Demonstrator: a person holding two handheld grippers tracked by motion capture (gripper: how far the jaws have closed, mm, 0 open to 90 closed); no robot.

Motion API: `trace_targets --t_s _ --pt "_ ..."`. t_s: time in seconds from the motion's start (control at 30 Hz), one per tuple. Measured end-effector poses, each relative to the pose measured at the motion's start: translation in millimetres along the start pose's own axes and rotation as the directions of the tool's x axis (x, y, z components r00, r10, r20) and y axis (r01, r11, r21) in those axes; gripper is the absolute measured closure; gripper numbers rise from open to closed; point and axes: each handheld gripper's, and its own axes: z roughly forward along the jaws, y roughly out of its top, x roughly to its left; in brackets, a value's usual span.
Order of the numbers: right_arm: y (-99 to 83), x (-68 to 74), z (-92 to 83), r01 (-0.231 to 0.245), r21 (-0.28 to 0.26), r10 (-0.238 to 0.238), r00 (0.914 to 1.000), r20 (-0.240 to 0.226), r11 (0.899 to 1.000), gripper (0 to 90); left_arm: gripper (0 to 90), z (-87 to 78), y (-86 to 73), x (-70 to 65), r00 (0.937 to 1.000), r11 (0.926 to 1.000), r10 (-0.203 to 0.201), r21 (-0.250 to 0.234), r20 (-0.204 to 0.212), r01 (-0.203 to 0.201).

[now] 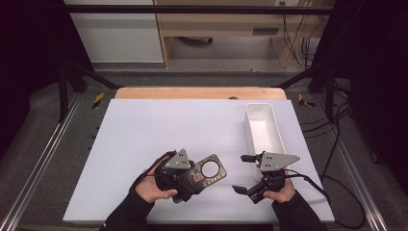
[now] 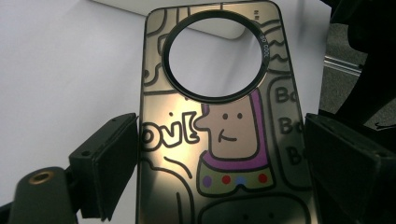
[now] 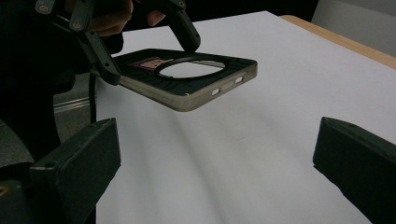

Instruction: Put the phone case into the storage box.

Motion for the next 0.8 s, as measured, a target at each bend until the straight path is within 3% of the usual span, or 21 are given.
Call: trace_targets --t_s 0.3,0.8 --pt "3.8 0.6 4.7 0.002 -0.007 -0.002 0.9995 -0.03 1.0 1.7 11.5 3.5 3.6 -0.8 0.9994 0.9995 0.023 0.02 0.026 -0.024" --pt "9.5 3.9 13.1 0.033 0.029 -0.031 0.9964 -0.079 0.999 2.0 11.6 6.8 9.1 -4.3 0.9943 0.9974 0.067 0.019 0.083 -0.069"
